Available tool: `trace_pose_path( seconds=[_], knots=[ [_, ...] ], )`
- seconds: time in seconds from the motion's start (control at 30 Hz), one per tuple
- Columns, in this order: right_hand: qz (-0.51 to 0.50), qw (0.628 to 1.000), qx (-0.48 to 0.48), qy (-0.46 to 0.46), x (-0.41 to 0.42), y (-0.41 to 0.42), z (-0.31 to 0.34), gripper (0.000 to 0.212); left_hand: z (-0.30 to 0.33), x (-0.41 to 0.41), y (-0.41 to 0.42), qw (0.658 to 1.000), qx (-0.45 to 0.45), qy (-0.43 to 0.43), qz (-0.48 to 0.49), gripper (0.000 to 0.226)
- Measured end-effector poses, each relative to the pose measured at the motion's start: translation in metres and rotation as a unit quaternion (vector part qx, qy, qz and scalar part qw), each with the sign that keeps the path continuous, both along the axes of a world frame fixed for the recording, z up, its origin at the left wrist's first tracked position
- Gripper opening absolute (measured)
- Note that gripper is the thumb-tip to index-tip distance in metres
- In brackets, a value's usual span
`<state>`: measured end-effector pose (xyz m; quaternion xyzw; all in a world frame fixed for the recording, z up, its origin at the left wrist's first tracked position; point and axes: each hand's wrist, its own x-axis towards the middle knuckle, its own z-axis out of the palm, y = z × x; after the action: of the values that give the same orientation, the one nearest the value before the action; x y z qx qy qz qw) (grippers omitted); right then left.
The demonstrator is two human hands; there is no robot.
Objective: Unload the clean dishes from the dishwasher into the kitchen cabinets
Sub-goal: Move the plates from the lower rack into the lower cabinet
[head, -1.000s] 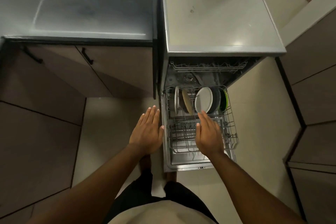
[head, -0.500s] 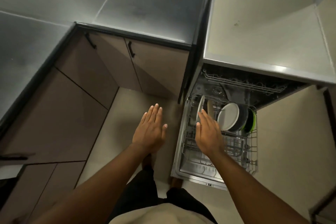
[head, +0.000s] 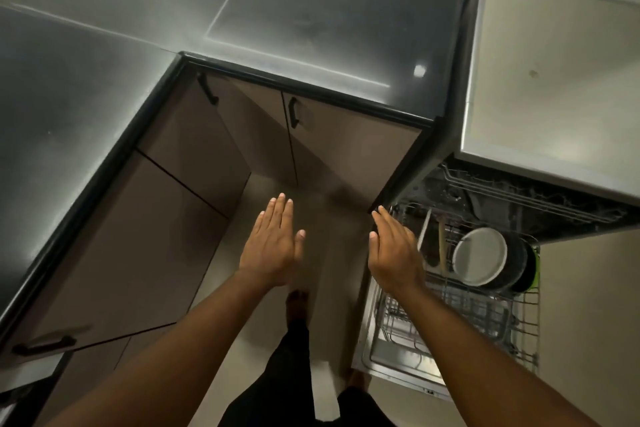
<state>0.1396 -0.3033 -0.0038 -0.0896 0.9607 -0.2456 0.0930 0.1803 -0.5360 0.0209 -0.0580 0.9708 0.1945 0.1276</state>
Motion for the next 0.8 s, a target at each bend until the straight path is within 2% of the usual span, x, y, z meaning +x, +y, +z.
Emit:
trace_pose_path(
  seconds=[0.23,0.5,0.8],
  knots=[
    [0.028,1.000,0.002,0.010,-0.082,-0.074,-0.024,0.051,-0.029,-0.069,-0.056,1.000,0.002,-0.010,0.004,0.074],
    [0.054,0.998,0.017,-0.011,-0.178,-0.154,-0.062,0.052,-0.075,-0.151,-0.115,1.000,0.008,-0.017,0.020,0.065],
    [-0.011,0.996,-0.013,-0.086,-0.256,-0.232,-0.085,0.068,-0.096,-0.211,-0.156,0.999,0.020,0.003,0.025,0.064]
  ],
)
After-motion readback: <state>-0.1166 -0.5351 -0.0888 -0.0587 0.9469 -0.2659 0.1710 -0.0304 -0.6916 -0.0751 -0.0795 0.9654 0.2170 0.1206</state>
